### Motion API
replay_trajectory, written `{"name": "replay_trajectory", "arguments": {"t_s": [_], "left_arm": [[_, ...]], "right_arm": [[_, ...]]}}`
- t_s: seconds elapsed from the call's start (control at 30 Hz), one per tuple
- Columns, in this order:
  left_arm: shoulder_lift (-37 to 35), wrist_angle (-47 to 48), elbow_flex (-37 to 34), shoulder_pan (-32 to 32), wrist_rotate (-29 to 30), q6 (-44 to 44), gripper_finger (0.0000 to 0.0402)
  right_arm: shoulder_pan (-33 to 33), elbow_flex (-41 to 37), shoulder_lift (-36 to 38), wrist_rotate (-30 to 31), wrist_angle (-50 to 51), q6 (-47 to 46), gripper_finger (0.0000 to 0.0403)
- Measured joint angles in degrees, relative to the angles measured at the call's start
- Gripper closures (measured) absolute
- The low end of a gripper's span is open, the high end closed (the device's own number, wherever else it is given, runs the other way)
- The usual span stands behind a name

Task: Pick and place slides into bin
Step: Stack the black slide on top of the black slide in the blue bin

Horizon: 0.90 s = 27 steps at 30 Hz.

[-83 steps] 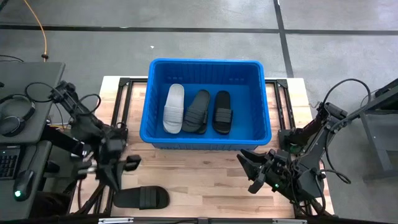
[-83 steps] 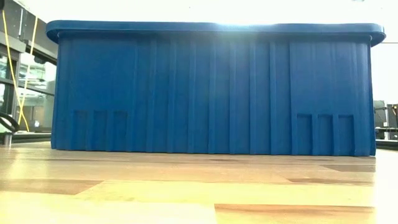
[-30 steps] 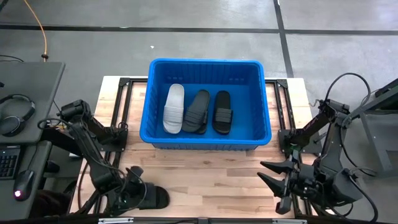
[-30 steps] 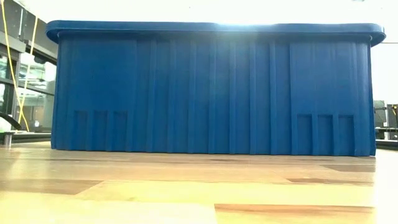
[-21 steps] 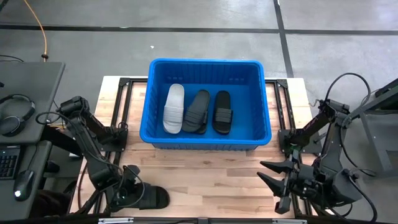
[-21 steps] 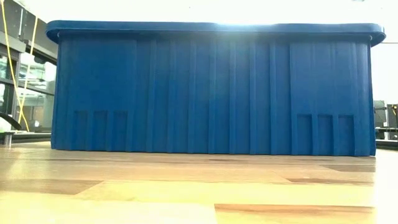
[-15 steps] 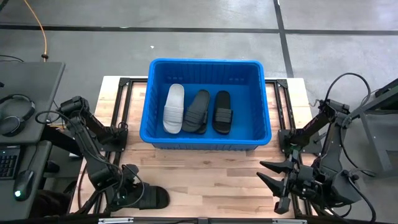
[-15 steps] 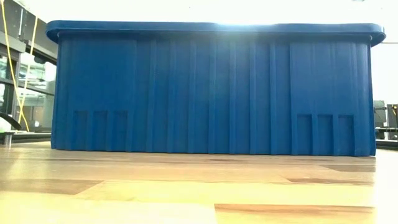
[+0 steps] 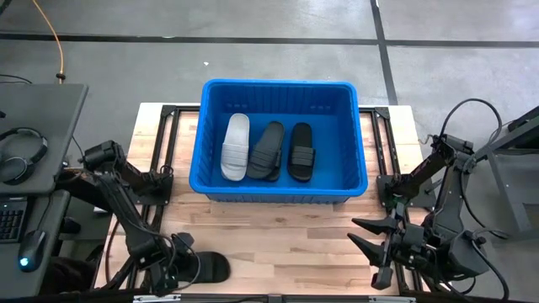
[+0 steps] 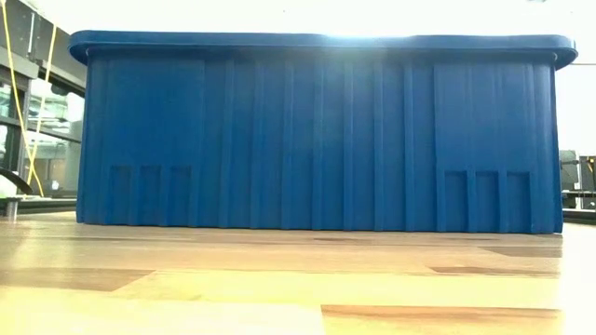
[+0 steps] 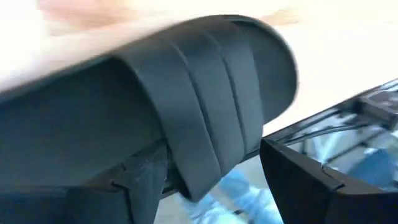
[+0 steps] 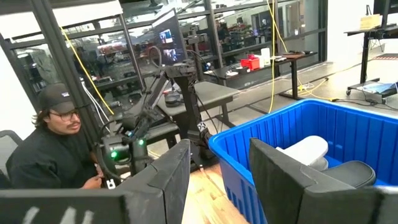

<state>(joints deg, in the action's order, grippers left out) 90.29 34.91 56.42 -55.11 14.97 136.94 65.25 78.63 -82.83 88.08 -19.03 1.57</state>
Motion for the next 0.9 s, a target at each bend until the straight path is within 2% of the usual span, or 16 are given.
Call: {"name": "replay_trajectory", "arguments": {"t_s": [0.1, 0.3, 0.4, 0.5, 0.6, 0.63, 0.77, 0.9], "left_arm": [[2.8, -4.6, 0.0, 0.0, 3.8, -0.2, 0.0169], [8.3, -10.6, 0.0, 0.0, 0.9, 2.9, 0.0202], [9.1, -12.7, 0.0, 0.0, 3.2, 2.9, 0.023], [8.5, -13.0, 0.0, 0.3, 7.9, 1.6, 0.0282], [7.5, -13.3, 0.0, 0.8, 11.3, -0.2, 0.0366], [7.3, -13.1, 0.0, 1.3, 11.5, -0.2, 0.0382], [6.8, -15.3, 0.2, 2.4, 13.2, -2.7, 0.0386], [6.0, -13.7, 3.8, 4.1, 17.6, -8.4, 0.0393]], "right_arm": [[0.0, 0.0, 0.0, 0.6, 0.0, 0.5, 0.0249], [0.0, 0.0, 0.0, 1.9, -0.1, 0.9, 0.0249], [0.0, 0.0, 0.0, 1.9, -0.1, 0.9, 0.0249], [0.0, 0.0, 0.0, 1.9, -0.1, 1.0, 0.0249], [0.0, 0.0, 0.0, 1.9, -0.1, 1.4, 0.0249], [0.0, 0.0, 0.0, 1.9, -0.1, 1.3, 0.0249], [0.0, 0.0, 0.0, 1.9, -0.1, -0.1, 0.0249], [0.0, 0.0, 0.0, 1.9, -0.1, -0.1, 0.0249]]}}
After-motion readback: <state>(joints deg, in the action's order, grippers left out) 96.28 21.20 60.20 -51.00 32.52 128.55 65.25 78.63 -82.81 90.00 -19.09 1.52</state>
